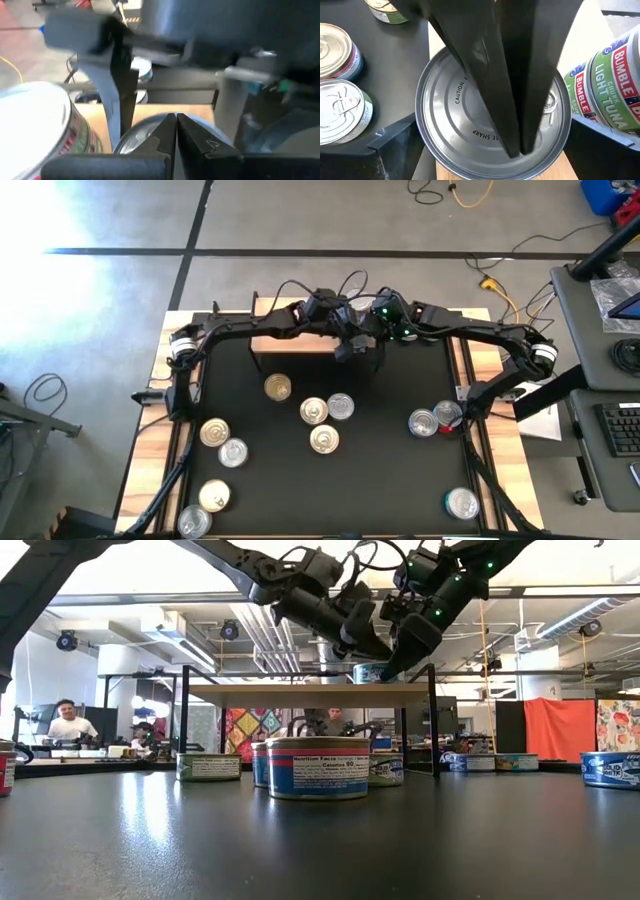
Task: Stack canned seafood by type on shelf
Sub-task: Put the light blue tuna can on the shelf
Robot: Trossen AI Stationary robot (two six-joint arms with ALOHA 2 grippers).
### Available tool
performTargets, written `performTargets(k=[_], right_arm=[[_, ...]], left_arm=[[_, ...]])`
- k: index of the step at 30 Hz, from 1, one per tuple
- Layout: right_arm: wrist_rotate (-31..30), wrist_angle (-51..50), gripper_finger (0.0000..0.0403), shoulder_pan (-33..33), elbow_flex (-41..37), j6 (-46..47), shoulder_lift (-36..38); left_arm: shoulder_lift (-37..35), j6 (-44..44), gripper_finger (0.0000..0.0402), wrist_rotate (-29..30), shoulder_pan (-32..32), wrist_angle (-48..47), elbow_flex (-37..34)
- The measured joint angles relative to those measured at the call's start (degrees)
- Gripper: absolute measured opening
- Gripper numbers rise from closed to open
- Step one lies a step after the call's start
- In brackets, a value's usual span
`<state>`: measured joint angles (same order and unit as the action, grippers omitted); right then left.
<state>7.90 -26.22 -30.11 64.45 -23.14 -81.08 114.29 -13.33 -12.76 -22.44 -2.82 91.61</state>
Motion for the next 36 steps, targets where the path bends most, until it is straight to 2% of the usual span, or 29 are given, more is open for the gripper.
performTargets(k=[9, 12, 15, 21, 25, 28, 36], right_arm=[[-1.5, -1.5, 0.04, 0.4, 0.0, 1.1, 0.0], [-4.0, -5.2, 0.04, 0.5, 1.3, 1.4, -0.1], [-5.4, -8.8, 0.04, 0.5, 2.7, 1.6, -0.1], [-5.7, -15.1, 0.0399, 0.5, 6.5, 1.6, 0.0], [-5.7, -18.5, 0.0399, 0.5, 9.3, 2.0, 0.1], [-5.7, -20.3, 0.04, 0.5, 11.6, 3.6, 0.1], [-5.5, -22.3, 0.04, 0.6, 15.6, 6.0, 0.3]], left_arm=[[4.4, 0.5, 0.0, 2.4, 0.0, 1.0, 0.3], [5.0, 0.6, 0.0, 3.0, 0.1, -0.4, 0.7], [5.4, 2.0, 0.0, 6.3, 0.2, -1.1, 0.7], [5.4, 2.4, 0.0, 9.8, -0.1, -1.5, 0.6], [5.4, 2.4, 0.0, 9.6, -0.1, -0.9, 0.7], [5.6, 2.4, 0.0, 7.0, 0.2, -0.2, 1.2], [5.9, 3.5, 0.0, 5.3, 0.7, -2.9, 6.2]])
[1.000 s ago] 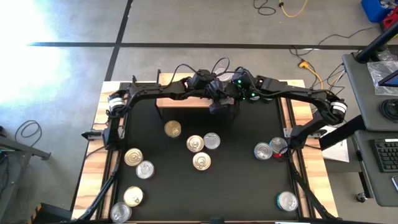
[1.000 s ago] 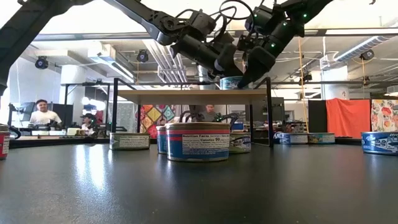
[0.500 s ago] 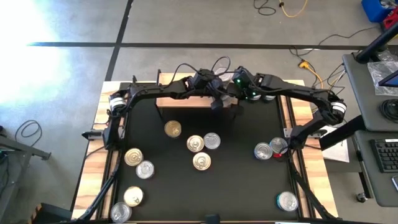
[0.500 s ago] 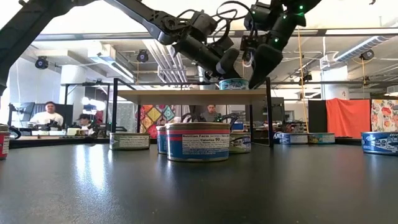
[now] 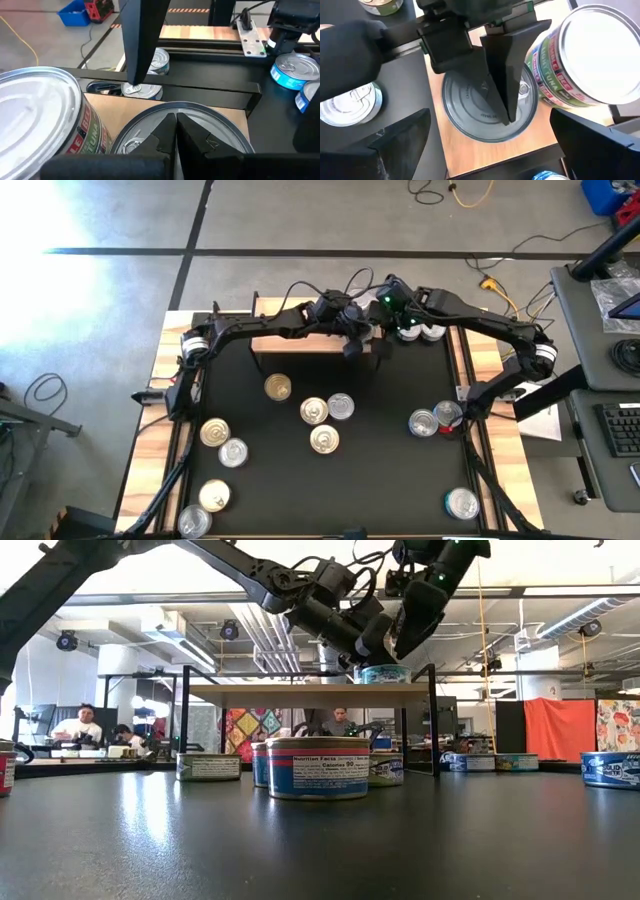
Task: Stack canned seafood by type on shelf
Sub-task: Put the light blue tuna can on the shelf
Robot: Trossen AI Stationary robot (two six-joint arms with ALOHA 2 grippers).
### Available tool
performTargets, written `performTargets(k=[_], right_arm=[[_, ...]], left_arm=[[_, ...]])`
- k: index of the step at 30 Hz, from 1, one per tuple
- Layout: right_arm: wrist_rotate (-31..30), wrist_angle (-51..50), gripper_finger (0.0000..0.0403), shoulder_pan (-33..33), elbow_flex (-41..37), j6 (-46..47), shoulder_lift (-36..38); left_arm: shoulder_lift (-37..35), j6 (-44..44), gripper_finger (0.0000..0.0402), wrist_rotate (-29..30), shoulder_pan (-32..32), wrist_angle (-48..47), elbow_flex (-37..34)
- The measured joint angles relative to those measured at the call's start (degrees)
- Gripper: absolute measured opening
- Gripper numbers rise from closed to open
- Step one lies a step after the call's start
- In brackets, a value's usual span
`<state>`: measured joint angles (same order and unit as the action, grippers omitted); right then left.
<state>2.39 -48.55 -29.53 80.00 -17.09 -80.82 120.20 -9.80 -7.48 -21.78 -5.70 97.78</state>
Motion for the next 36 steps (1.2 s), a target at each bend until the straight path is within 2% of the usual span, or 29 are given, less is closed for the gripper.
performTargets(k=[10, 16, 21, 24, 27, 31, 36], right_arm=[[-1.6, -1.1, 0.04, 1.2, -0.3, 0.6, 4.3], [-1.6, -0.5, 0.04, 4.3, -0.6, 1.4, 9.0], [-1.6, -0.4, 0.04, 9.4, -2.5, 4.1, 11.7], [-1.6, -0.7, 0.04, 13.9, -5.1, 7.1, 13.4], [-2.4, -1.9, 0.04, 19.3, -7.8, 12.0, 15.6], [-7.4, -7.2, 0.04, 27.0, -11.5, 22.3, 18.1], [-11.6, -11.2, 0.04, 35.1, -17.9, 39.1, 20.1]], left_arm=[[-1.0, -1.4, 0.0, -0.2, 0.1, -8.5, 4.8], [-6.0, -1.6, 0.0, -0.1, 1.0, -8.5, 4.6], [-11.7, -2.6, 0.0, -1.4, 4.0, -8.1, 2.6], [-16.1, -2.3, 0.0, -1.6, 7.2, -7.7, -1.1], [-21.5, -1.3, 0.0, 0.2, 11.5, -5.1, -7.7], [-30.4, -0.2, 0.0, 5.9, 17.8, 2.3, -19.4], [-41.1, 0.2, 0.0, 6.8, 24.8, 11.5, -35.8]])
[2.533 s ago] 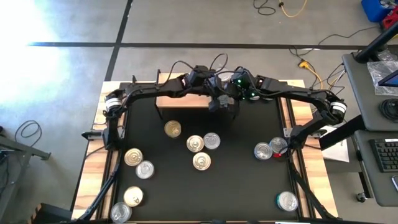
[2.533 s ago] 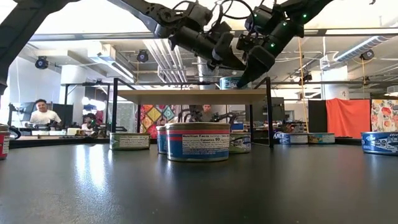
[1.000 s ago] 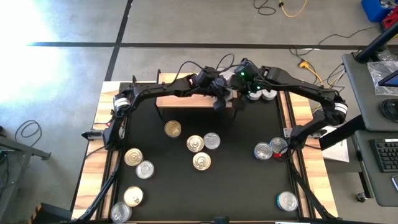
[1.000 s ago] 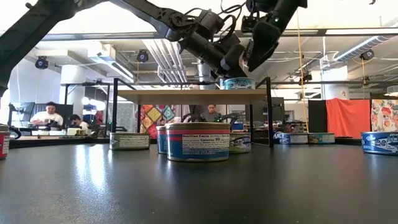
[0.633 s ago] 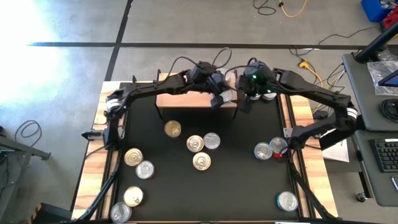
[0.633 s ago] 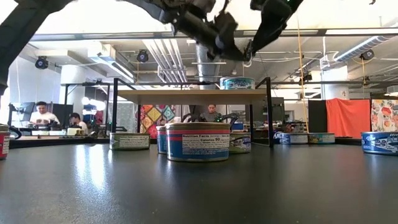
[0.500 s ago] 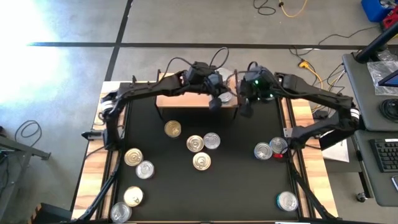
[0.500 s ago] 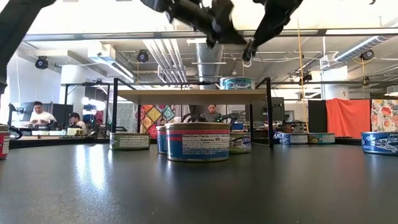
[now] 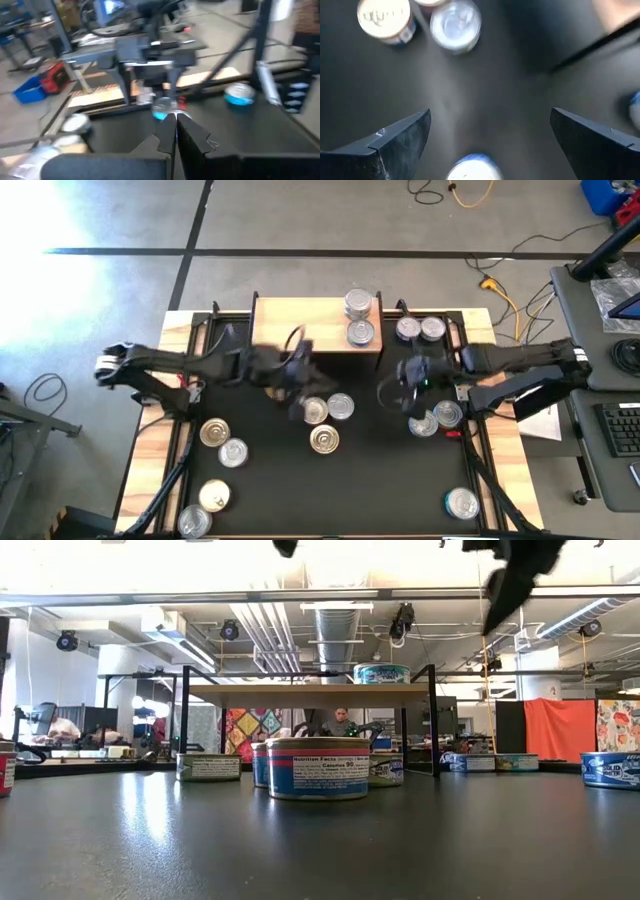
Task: Stack canned seafood by type on shelf
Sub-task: Put the light blue tuna can on the shelf, then stack the light blue tuna can on top of the light blue tuna can on the shelf
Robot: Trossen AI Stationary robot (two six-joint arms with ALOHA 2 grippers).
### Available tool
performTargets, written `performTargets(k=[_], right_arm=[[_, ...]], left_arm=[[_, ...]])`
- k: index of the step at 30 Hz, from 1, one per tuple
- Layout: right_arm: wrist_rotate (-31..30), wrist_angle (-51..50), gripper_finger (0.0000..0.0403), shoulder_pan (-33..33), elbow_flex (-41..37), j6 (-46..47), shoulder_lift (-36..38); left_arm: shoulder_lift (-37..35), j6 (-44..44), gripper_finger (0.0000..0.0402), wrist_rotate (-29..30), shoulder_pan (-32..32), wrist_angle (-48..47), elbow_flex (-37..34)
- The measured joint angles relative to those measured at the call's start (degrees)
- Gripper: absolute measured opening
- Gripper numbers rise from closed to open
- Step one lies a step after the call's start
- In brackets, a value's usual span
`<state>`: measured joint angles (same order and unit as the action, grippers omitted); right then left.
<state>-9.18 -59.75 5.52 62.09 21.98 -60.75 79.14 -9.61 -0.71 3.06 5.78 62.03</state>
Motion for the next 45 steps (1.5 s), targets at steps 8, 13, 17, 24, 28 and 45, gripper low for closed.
performTargets(k=[8, 13, 17, 24, 28, 45], right_arm=[[0.1, 0.8, 0.0398, 11.3, -6.4, 23.9, -5.4], [1.9, -2.6, 0.0371, 18.1, -4.0, 36.5, -10.8], [7.2, -2.9, 0.0334, 24.9, -0.7, 48.6, -15.7], [20.1, -3.5, 0.0278, 37.6, 4.1, 74.0, -24.4], [30.3, -4.2, 0.0256, 42.6, 4.4, 82.2, -29.0], [40.6, -4.4, 0.0152, 48.1, 5.2, 82.4, -38.3]], left_arm=[[-10.0, 1.9, 0.0, 0.1, 7.2, 10.7, -20.6], [-11.1, 4.8, 0.0, 0.1, 10.2, 18.8, -27.7], [-10.0, 5.5, 0.0, 0.2, 13.4, 27.5, -31.8], [-6.0, 8.9, 0.0, 0.2, 19.9, 37.9, -36.2], [-2.2, 10.8, 0.0, 0.3, 23.7, 40.4, -36.6], [9.9, 18.1, 0.0, 10.7, 33.3, 47.9, -34.7]])
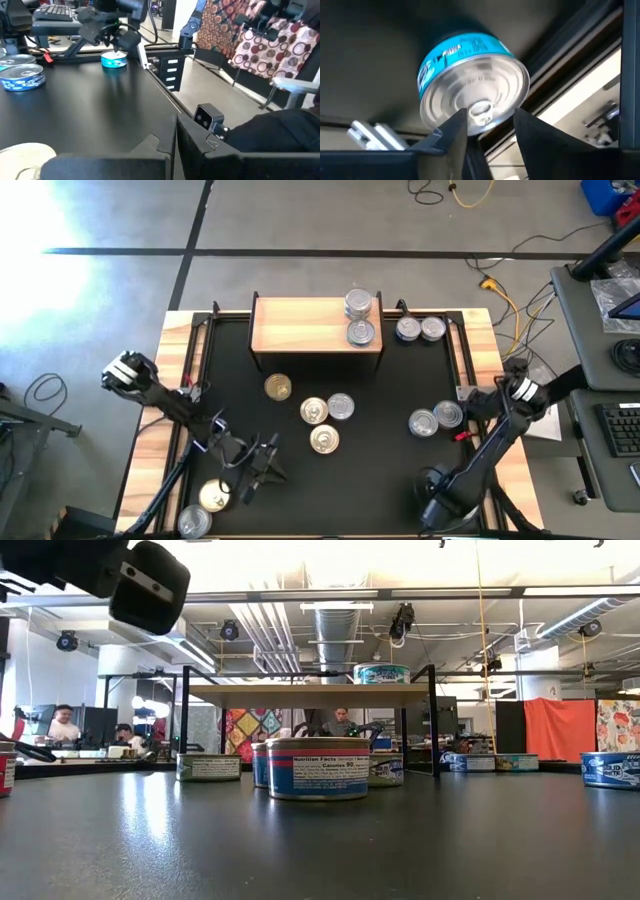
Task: Stack canned seafood by type on shelf
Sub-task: Stack the light blue tuna can on top of the light blue tuna can on the shelf
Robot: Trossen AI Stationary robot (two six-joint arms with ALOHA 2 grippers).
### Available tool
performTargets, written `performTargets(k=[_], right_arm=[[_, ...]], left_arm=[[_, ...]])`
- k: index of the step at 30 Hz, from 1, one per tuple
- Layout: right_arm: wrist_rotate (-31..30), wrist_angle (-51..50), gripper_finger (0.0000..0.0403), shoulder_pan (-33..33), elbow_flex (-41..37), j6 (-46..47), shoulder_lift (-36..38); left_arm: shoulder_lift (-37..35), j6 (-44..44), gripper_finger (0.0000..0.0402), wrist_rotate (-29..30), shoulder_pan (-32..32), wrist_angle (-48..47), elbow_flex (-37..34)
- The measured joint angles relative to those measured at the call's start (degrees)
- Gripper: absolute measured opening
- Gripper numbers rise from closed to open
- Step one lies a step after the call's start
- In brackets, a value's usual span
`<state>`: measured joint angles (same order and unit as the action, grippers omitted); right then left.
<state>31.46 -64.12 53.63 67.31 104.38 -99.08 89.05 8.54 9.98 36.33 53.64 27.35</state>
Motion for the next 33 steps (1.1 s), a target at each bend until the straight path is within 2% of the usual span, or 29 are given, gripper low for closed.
performTargets(k=[5, 11, 15, 19, 21, 26, 29, 33], right_arm=[[0.1, 0.0, 0.0117, 0.0, 0.0, -4.4, -3.8], [-0.1, -0.2, 0.007, -1.6, 1.8, -12.9, -6.9], [-8.4, 0.6, 0.0043, -4.1, 5.9, -18.5, -7.4], [-22.1, 1.8, 0.0029, -6.9, 10.6, -23.7, -7.5], [-27.6, 3.0, 0.0027, -8.1, 13.1, -28.0, -7.7], [-34.6, 2.7, 0.0037, -9.3, 19.9, -38.2, -7.7], [-35.7, -2.6, 0.0051, -8.5, 22.8, -38.3, -7.7], [-35.5, -8.7, 0.0086, -5.3, 22.9, -32.0, -7.6]], left_arm=[[2.5, 1.6, 0.0, 4.1, 0.6, 2.3, 0.0], [9.0, 4.1, 0.0, 4.5, 0.6, 2.6, 3.7], [13.8, 3.9, 0.0, 4.5, 0.4, 1.4, 7.9], [17.9, 2.7, 0.0, 4.5, -0.5, -0.4, 12.6], [19.0, 2.6, 0.0, 4.5, -1.0, -4.0, 14.8], [19.6, 3.7, 0.0007, 4.5, -2.0, -20.4, 21.5], [19.5, 4.5, 0.0028, 4.5, -2.3, -29.3, 25.5], [19.5, 2.7, 0.007, 4.5, -2.5, -32.0, 28.1]])
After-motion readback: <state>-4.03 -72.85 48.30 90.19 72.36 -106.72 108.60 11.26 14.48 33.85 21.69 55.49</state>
